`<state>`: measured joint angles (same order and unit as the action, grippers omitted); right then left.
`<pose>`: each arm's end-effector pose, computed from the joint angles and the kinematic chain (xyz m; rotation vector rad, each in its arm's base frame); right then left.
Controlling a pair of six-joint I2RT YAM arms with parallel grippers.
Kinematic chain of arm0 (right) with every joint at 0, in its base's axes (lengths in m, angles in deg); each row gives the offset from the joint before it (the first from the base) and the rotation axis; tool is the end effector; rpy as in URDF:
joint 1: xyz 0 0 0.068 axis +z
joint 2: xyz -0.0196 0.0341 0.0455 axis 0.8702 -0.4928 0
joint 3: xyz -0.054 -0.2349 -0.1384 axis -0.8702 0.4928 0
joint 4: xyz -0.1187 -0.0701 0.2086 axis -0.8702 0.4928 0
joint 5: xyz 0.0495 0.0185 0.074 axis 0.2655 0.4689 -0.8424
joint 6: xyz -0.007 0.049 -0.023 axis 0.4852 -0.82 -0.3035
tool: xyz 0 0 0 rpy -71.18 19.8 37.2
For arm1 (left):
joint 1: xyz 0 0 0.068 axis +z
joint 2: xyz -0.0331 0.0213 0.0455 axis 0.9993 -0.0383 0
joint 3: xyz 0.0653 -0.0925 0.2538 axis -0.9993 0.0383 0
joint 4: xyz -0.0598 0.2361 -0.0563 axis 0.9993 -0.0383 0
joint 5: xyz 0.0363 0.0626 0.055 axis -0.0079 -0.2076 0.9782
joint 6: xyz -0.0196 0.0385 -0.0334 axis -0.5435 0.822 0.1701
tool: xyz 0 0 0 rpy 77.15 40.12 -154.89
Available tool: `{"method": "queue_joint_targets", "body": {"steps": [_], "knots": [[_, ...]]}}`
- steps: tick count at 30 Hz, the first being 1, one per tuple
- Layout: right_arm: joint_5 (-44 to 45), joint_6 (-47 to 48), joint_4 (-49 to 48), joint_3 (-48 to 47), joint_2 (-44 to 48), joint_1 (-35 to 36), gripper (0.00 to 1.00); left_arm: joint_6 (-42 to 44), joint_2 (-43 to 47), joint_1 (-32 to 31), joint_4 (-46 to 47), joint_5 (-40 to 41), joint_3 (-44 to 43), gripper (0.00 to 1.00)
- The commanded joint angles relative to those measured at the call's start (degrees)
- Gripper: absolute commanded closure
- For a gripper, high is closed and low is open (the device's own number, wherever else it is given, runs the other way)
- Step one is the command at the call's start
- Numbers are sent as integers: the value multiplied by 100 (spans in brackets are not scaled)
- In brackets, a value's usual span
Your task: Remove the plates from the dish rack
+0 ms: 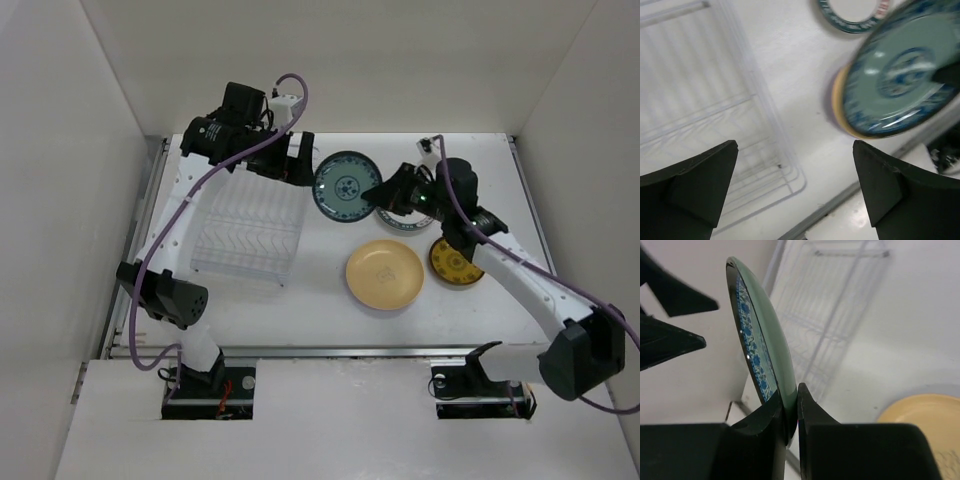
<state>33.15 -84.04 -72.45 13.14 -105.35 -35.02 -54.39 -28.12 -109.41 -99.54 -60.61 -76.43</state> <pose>0.2585 0.1385 0.3534 -0.0108 1.9558 1.1740 0.3109 -0.1401 0.4491 0.6929 2.1574 -0.6874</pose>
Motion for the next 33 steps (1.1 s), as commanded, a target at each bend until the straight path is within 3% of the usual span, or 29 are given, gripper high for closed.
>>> {"method": "queue_joint_targets", "body": {"steps": [1,4,7,14,18,22,24,27,28,31,33], "knots": [[1146,-113,890,80,742,-303,100,46,184,34,-162,1544,-360,0],[2517,-499,2393,203,1401,-768,100,256,122,226,-162,3319,-493,0],[3547,-876,3484,580,2087,-1366,100,441,-132,760,-275,4099,-493,0],[4120,-2168,4128,2022,3055,-2387,100,441,-669,2106,-392,4074,340,0],[4041,-2565,3751,2628,3222,-2518,100,634,-669,2301,74,4153,1333,0],[3989,-2619,3303,2857,2968,-2624,98,714,-932,2354,189,4154,1476,0],[3927,-2619,3223,2858,2732,-2624,90,714,-1151,2415,189,4233,1476,0],[3734,-2619,3222,2858,2450,-2624,55,714,-1336,2520,189,4285,1363,0],[3681,-2566,3222,2858,2397,-2624,32,714,-1337,2521,189,4285,1362,0],[3549,-2566,3222,2858,2257,-2624,10,714,-1389,2574,242,4285,1362,0],[3488,-2566,3275,2858,2177,-2624,9,714,-1389,2574,242,4285,1362,0]]}}
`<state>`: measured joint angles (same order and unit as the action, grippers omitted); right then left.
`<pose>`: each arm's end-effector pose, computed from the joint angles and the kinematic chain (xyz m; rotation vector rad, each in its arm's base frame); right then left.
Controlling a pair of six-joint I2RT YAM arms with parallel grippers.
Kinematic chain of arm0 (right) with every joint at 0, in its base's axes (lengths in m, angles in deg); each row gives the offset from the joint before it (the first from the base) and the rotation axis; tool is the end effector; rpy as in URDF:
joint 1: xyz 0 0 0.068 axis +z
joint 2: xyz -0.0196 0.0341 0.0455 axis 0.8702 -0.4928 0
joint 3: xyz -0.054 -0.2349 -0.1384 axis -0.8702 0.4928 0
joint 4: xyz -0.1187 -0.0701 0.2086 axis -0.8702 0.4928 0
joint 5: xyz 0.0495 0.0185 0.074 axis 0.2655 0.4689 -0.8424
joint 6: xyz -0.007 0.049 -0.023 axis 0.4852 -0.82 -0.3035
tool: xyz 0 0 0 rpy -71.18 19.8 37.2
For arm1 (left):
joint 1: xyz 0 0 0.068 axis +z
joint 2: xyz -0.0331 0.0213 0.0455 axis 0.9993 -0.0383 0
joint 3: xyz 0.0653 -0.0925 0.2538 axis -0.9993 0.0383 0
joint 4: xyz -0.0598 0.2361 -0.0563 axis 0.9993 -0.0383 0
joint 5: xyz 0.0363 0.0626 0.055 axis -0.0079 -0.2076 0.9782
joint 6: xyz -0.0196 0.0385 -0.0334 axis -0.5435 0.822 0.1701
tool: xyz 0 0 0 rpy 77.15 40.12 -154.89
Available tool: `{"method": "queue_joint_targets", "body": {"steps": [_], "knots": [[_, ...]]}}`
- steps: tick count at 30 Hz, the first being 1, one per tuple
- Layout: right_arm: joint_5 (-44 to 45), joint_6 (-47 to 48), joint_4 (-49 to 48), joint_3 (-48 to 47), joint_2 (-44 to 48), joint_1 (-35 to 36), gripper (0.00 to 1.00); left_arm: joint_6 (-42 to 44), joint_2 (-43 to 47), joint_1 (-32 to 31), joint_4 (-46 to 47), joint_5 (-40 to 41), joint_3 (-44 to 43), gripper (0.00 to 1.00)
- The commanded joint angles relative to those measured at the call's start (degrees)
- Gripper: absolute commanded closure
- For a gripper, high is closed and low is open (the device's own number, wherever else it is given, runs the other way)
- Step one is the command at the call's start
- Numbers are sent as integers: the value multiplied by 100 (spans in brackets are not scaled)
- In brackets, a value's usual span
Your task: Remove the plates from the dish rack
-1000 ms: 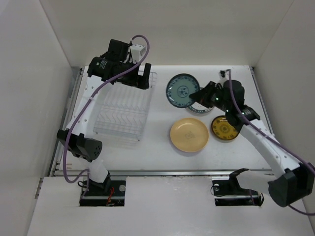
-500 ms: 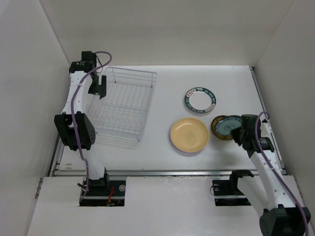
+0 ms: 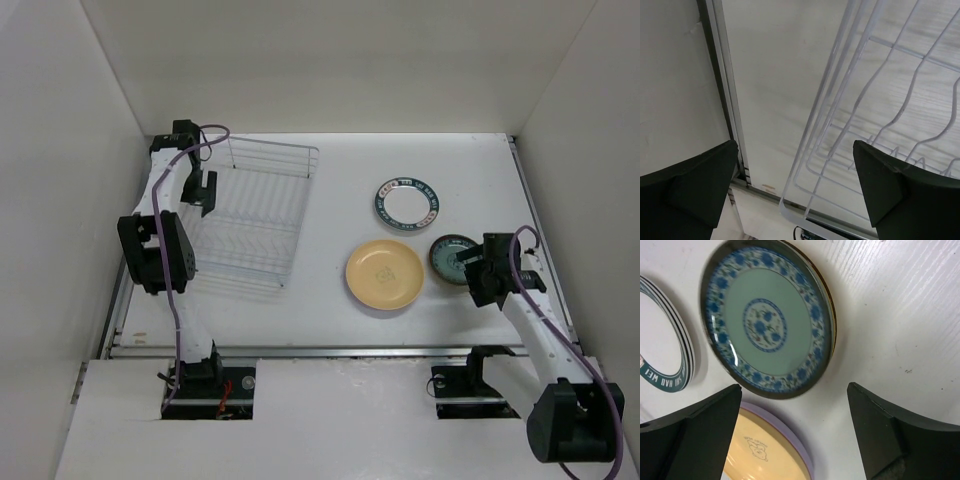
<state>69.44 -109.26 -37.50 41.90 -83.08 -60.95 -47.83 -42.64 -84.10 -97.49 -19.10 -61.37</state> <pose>0.1572 -0.0101 0.2149 1.4826 2.0117 0.1891 0.4067 0.0365 0.2825 0.0306 2.7359 0.4403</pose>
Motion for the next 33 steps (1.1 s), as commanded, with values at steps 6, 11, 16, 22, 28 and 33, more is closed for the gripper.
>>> {"method": "queue_joint_targets", "body": {"steps": [6,11,16,22,28,33], "knots": [[-141,17,-220,-18,-226,-32,6,-3,-289,358,-234,-548,-205,27],[-255,246,-159,-236,-279,-32,6,-118,-474,648,-473,-1156,-285,69],[-176,465,237,-729,142,-32,6,-407,-360,938,-473,-1578,-118,100],[0,720,422,-1397,617,-32,6,-680,-36,1255,-473,-2185,128,100],[0,1388,422,-1950,618,-32,5,-619,-35,1256,-490,-2186,-55,100],[-106,2344,299,-2505,258,-32,0,-619,-35,1256,-552,-2335,-56,51]]}}
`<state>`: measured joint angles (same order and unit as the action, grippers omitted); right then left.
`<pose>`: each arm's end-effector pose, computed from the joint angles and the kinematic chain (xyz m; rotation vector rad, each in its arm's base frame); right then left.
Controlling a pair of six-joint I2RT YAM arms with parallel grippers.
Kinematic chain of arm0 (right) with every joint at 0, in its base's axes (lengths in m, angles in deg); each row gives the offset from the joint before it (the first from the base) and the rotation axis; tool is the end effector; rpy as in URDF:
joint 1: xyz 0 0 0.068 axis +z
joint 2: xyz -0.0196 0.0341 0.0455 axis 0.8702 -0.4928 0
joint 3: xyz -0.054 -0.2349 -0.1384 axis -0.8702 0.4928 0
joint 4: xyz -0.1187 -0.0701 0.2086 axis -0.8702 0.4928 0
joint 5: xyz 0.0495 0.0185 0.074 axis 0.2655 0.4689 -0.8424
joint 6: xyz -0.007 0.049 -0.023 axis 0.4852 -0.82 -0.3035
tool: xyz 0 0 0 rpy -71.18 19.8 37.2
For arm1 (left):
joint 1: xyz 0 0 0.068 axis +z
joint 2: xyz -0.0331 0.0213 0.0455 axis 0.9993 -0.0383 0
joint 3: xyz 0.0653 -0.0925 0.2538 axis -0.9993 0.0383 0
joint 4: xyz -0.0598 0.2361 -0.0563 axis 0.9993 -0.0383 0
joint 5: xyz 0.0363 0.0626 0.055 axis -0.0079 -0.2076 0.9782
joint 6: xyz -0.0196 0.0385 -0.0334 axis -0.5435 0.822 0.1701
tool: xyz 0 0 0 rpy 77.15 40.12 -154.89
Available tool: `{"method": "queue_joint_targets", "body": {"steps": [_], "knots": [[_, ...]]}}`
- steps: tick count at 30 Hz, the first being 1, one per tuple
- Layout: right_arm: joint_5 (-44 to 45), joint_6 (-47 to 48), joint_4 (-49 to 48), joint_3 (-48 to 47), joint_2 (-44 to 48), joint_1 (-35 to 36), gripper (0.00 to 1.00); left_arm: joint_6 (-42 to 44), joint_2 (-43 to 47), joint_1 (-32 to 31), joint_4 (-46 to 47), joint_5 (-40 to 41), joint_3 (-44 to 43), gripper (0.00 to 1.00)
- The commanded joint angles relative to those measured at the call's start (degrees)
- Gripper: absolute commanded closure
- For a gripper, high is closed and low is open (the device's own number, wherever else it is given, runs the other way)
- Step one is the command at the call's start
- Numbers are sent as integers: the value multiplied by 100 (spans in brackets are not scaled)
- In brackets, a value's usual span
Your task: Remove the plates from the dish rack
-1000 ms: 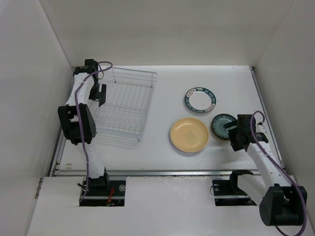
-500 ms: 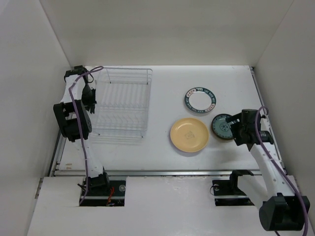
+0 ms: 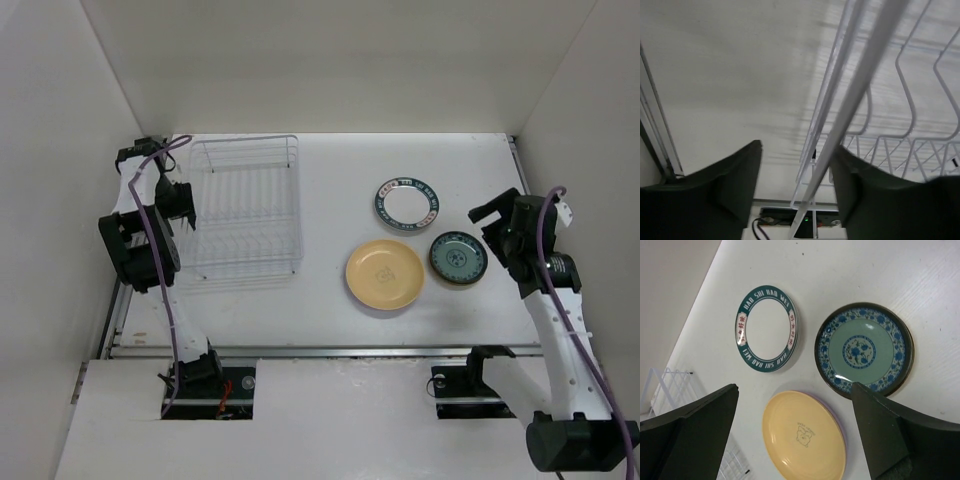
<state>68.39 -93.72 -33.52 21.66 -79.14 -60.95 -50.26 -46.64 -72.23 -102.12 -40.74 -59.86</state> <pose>0.1580 -0.0095 0.3302 1.0788 1.8860 0.2813 0.3941 0.1061 0.2442 -0.2290 2.8888 -0.0792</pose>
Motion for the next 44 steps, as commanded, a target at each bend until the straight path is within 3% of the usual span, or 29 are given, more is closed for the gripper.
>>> {"method": "queue_joint_targets", "body": {"steps": [1,4,5,12,19,23,35,44], "knots": [[-53,906,-99,-595,-136,-32,0,-376,426,69,-28,-49,-207,42],[261,1047,85,-1061,-277,-32,0,-323,576,69,25,5,-260,24],[472,1109,86,-1157,-277,-32,0,-262,576,69,25,66,-364,0],[1000,1838,147,-1861,214,-32,0,-392,1462,69,209,486,-866,0],[2571,2462,-19,-2160,1277,-32,0,-587,2667,69,333,1559,-972,0],[3074,2910,-257,-2222,1892,-32,0,-464,3264,69,333,1560,-648,0],[2864,3096,-169,-2169,2438,-32,0,-411,4179,69,280,1288,276,0],[2741,2981,68,-2169,2658,-32,0,-411,4373,69,280,1112,400,0]]}}
